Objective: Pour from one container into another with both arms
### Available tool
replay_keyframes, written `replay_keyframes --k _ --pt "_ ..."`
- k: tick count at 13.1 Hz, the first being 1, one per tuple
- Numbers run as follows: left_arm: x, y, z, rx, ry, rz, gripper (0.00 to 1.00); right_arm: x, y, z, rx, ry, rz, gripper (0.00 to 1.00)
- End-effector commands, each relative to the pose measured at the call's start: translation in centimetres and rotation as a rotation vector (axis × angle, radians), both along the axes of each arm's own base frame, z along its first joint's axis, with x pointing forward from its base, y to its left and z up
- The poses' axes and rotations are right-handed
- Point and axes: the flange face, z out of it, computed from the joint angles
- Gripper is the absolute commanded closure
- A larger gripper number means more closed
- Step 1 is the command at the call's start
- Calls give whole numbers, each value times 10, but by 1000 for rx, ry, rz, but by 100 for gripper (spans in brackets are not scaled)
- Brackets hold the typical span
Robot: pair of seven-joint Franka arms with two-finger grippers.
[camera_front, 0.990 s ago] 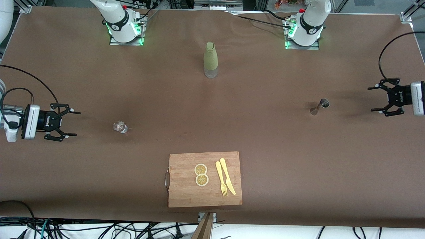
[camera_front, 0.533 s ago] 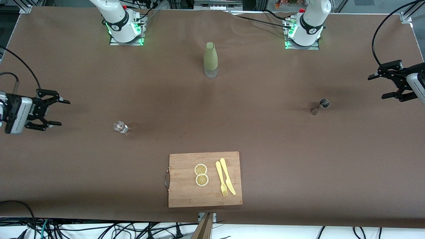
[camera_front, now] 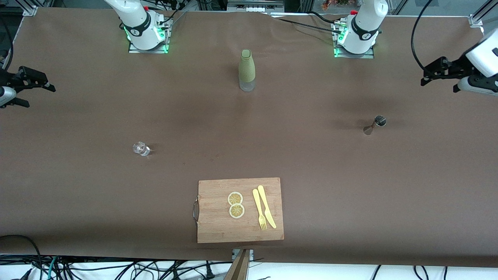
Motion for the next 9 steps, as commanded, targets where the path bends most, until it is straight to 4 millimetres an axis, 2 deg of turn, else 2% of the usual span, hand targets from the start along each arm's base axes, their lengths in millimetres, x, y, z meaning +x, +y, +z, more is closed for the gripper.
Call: replay_keyframes --k 1,2,3,4,5,7,9 --pt "-9 3 5 36 0 70 0 -8 37 0 -118 51 -160 0" --pt "-7 4 6 36 -8 67 0 -7 43 2 -149 54 -270 0" --pt "-5 6 5 35 -9 70 0 -5 67 8 -181 39 -337 0" --pt "-5 8 5 30 -12 72 0 -7 77 18 -198 13 -425 0" --pt "-4 8 6 28 -17 72 0 -8 80 24 -190 1 -495 0" --pt "0 7 7 29 -46 72 0 -3 72 50 -102 -89 -542 0" --pt "5 8 4 31 -58 77 0 -2 65 59 -72 -138 -543 0"
